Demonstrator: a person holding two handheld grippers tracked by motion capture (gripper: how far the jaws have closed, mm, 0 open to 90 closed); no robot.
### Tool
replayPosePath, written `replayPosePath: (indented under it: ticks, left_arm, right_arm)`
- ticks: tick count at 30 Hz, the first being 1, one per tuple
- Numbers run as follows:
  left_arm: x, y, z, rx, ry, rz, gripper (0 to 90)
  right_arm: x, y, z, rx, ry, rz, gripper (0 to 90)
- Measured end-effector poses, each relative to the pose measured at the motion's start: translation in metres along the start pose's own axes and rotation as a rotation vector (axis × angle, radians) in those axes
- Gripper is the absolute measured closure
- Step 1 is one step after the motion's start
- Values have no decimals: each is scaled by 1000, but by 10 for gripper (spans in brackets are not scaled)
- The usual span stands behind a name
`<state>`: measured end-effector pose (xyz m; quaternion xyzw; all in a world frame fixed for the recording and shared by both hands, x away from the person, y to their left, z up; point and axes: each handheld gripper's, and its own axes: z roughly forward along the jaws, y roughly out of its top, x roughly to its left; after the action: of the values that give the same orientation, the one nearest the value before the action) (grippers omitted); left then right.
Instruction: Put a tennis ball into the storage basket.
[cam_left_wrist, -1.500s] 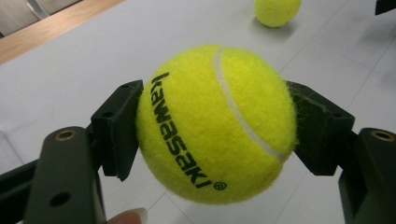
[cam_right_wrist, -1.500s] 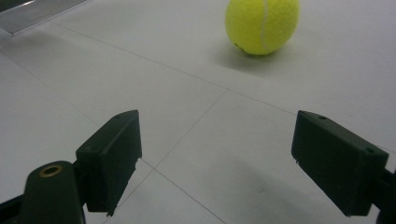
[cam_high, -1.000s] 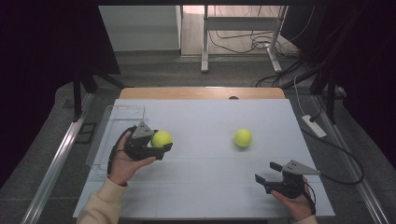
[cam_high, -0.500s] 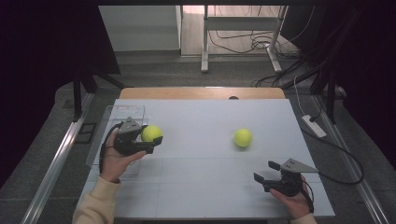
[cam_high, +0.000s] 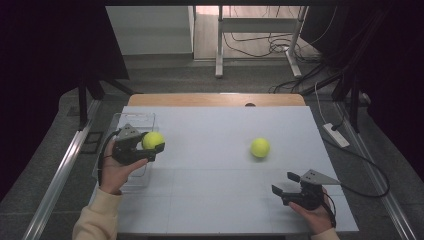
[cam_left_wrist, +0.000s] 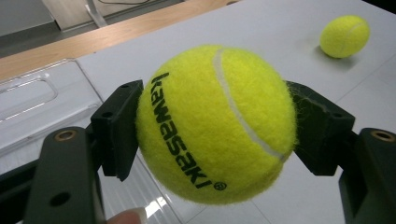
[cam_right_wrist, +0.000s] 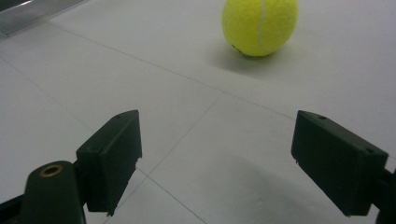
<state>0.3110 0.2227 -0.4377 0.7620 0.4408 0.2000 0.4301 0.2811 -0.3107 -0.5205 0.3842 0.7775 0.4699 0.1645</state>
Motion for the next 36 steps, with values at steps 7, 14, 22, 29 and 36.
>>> replayPosePath:
  ticks: [7,14,22,29,36]
  left_arm:
    - [2,1,0,-4,6,-5,272]
    - [6,1,2,0,14,-14,272]
    - [10,2,1,0,31,-31,272]
    - [16,5,-1,-15,58,-47,272]
    - [26,7,-3,-25,75,-74,272]
  right_arm:
    - [-1,-1,-3,-3,-1,1,161]
    - [-2,-3,-4,0,-7,5,161]
    - [-2,-4,-6,-6,-8,7,161]
    - [-2,-4,-8,-10,-9,5,162]
    - [-2,-4,-9,-10,-12,5,162]
